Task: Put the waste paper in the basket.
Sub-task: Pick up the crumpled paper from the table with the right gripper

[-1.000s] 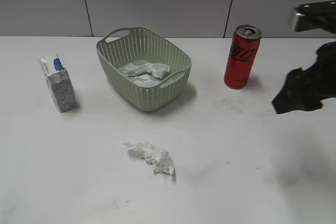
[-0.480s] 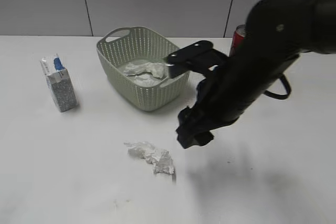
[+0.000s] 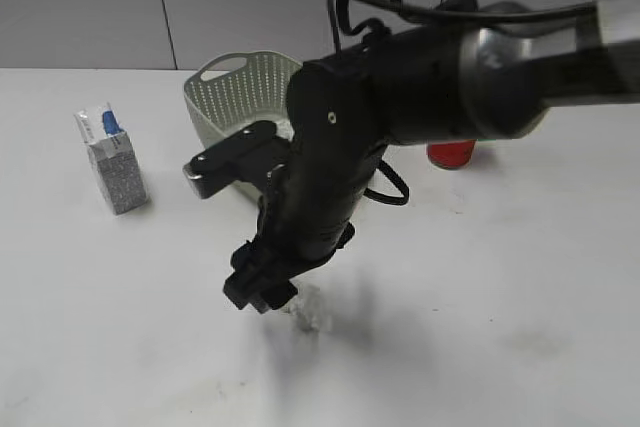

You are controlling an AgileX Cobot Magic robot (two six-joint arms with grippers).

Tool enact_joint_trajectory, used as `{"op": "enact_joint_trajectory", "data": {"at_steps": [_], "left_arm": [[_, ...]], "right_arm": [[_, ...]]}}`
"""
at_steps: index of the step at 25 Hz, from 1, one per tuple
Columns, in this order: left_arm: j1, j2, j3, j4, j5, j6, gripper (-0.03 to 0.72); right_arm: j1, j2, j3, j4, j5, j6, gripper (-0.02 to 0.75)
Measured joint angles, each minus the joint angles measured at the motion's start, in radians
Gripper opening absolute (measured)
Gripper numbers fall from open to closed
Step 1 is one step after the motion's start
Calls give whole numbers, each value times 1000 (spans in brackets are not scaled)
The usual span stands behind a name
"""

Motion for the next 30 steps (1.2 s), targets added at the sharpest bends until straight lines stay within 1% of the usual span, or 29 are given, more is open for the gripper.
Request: {"op": "enact_joint_trajectory", "data": {"at_steps": [2,10,12,14,16,19,21,23,27,29,30], "left_arm": [[0,0,0,0,0,0,559],[0,0,0,0,0,0,559],[0,0,0,0,0,0,559],[0,0,0,0,0,0,559],[0,0,0,0,0,0,559],[0,0,0,0,0,0,559],[0,0,0,0,0,0,559],[0,0,0,0,0,0,559],[0,0,0,0,0,0,559],[0,0,0,0,0,0,559],[0,0,0,0,0,0,559]], "right_arm": [[-1,38,-5,-19,5,14,519],[0,117,-14,-33,13,27,518],[0,117,-15,-35,14,31,502],[0,120,-21,-40,25,32,447],[0,124,-33,-41,51,33,354],[0,133,-62,-41,118,34,157],[0,136,-98,-41,162,35,53],[0,136,-156,-41,198,35,18],[0,114,-300,-69,241,32,14],[0,93,-391,-129,238,32,12],[0,88,-444,-181,230,34,10]]}}
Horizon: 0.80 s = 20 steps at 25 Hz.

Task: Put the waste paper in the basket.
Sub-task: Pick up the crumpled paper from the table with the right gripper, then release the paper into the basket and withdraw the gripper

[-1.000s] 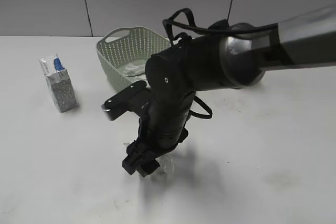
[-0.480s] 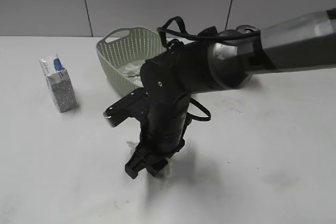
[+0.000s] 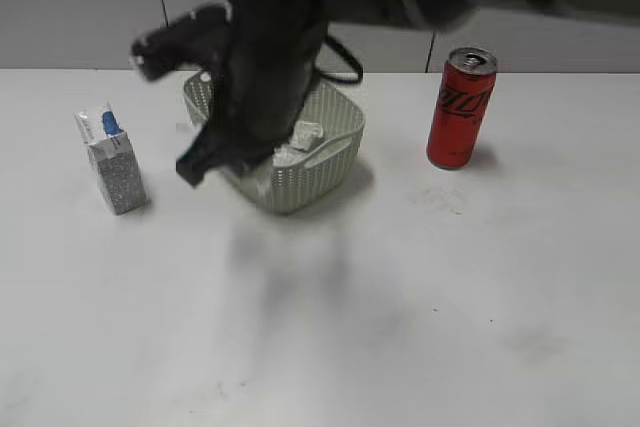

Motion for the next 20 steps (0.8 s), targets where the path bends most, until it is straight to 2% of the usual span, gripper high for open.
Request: {"op": "enact_joint_trajectory", "data": {"at_steps": [5,8,14,18,20], "left_arm": [[0,0,0,0,0,0,559],[0,0,0,0,0,0,559],[0,0,0,0,0,0,559],[0,0,0,0,0,0,559],[0,0,0,0,0,0,559]], "right_arm": [[-13,-8,-169,-332,-149,109,9],[-49,-7,-179,-433,-264,202,9],[-144,90,-183,-424,-404,265,7],[-156,177,-183,-365,-430,267,10],[-155,208,-183,-336,-440,267,43]]}}
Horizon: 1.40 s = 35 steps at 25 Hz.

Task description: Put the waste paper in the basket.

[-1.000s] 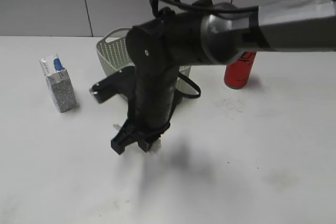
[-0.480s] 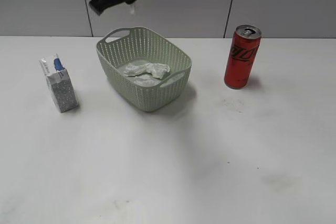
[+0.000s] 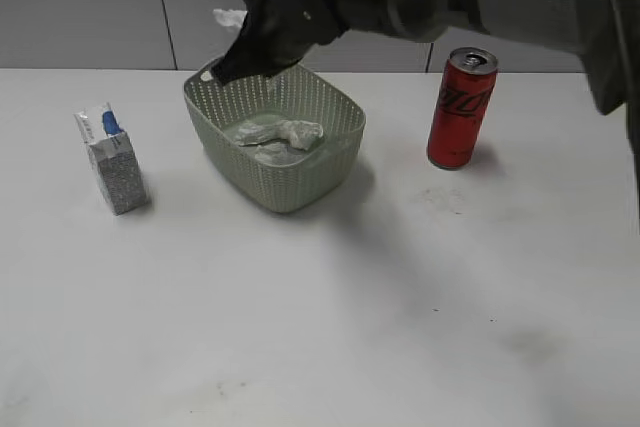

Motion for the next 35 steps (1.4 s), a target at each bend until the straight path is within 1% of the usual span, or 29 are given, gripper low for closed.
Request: {"op": "enact_joint_trajectory", "data": {"at_steps": [1,2,5,7,8,9,11,14,18,20,23,24,26,32,35], "left_arm": [[0,0,0,0,0,0,559],[0,0,0,0,0,0,559],[0,0,0,0,0,0,559],[0,0,0,0,0,0,559],[0,0,0,0,0,0,559],[0,0,0,0,0,0,559],[0,0,0,0,0,0,559],[0,0,0,0,0,0,559],[0,0,0,0,0,0,559],[0,0,0,0,0,0,559],[0,0,0,0,0,0,559],[0,0,0,0,0,0,559],[0,0,0,0,0,0,559],[0,0,0,0,0,0,559],[0,0,0,0,0,0,559]], "right_arm": [[0,11,0,20,-1,0,72],[0,23,0,41,-1,0,124],[0,45,0,69,0,0,358],[0,52,0,72,1,0,536],[0,52,0,72,2,0,587],[0,52,0,71,9,0,619],[0,53,-11,71,40,0,636],[1,58,-76,70,157,0,637],[-6,60,-252,73,367,-51,635],[-28,60,-356,121,463,-80,633],[-116,60,-491,246,612,-130,628],[-147,60,-522,275,665,-140,625],[-226,55,-564,308,714,-151,615],[-435,42,-578,342,739,-190,594],[-535,40,-578,402,742,-193,593]]}}
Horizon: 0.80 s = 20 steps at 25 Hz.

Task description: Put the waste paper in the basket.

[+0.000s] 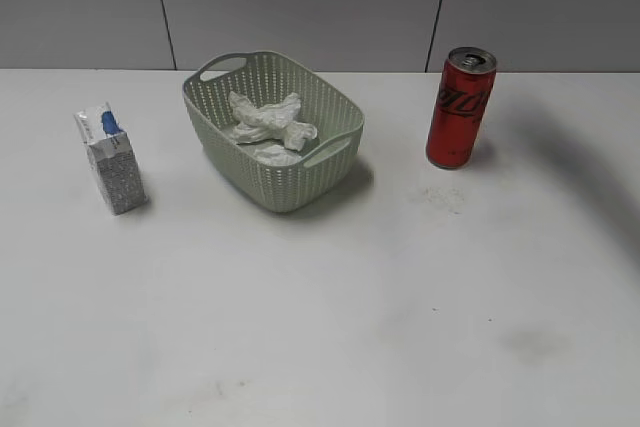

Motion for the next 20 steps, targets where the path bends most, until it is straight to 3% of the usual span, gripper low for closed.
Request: {"op": "enact_joint_trajectory", "data": {"at_steps": [5,9,14,20], "left_arm": [[0,0,0,0,0,0,559],[0,0,0,0,0,0,559],[0,0,0,0,0,0,559],[0,0,0,0,0,0,561]], "right_arm": [[-126,-39,46,48,1,-19,593],[-172,-130,173,64,1,-26,593],[-179,-338,471,68,0,-79,593],[-179,-655,959,35,-17,-157,592]]}}
